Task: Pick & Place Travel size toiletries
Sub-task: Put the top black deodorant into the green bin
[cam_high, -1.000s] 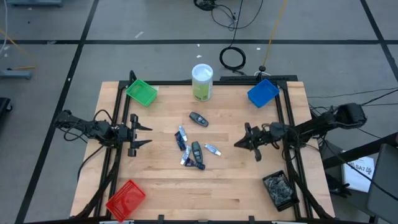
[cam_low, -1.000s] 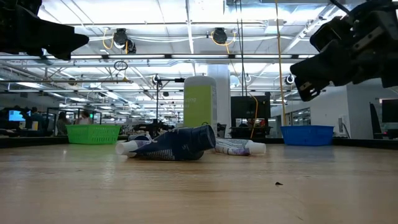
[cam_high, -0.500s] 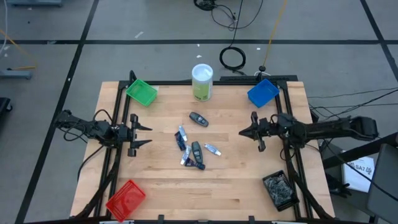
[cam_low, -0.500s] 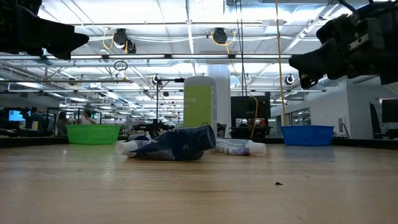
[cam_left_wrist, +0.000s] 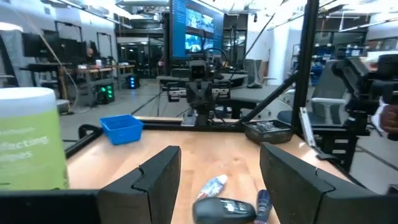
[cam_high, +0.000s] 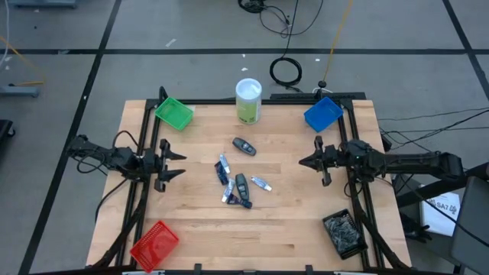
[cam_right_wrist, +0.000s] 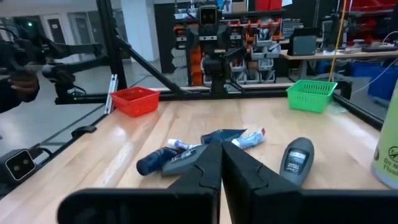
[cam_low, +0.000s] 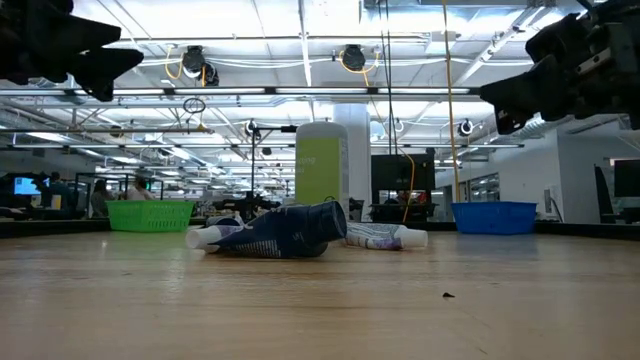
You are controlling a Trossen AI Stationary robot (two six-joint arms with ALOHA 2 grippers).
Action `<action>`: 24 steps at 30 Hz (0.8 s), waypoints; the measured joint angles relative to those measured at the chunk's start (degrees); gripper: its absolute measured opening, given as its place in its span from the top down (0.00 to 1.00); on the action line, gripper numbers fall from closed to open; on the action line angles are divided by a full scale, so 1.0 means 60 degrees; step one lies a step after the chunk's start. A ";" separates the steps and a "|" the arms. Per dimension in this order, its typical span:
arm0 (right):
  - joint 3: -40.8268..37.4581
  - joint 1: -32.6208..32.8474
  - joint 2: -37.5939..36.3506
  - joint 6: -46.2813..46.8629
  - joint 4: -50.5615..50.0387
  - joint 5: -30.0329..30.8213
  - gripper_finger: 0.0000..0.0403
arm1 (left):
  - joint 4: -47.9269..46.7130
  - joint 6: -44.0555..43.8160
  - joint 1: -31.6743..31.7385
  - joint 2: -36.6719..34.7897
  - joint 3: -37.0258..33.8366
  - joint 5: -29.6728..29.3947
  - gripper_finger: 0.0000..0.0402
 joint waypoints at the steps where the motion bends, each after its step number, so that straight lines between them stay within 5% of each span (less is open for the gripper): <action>1: -0.0002 -0.0003 -0.0139 -0.0035 -0.0116 0.0021 1.00 | 0.0022 -0.0014 0.0000 0.0000 0.0000 -0.0182 0.46; 12: -0.0017 0.0000 -0.0721 0.0062 -0.0598 0.0799 1.00 | -0.0484 -0.1608 0.0021 0.0672 0.0000 -0.2026 0.46; 19: -0.0017 0.0000 -0.0705 0.0478 -0.0603 0.0943 1.00 | 0.1417 -0.1850 0.0478 0.2945 0.0067 -0.2681 0.46; 24: -0.0017 0.0000 -0.0705 0.0496 -0.0600 0.0951 1.00 | -0.0039 -0.3231 0.1458 0.4979 0.1536 -0.2190 0.46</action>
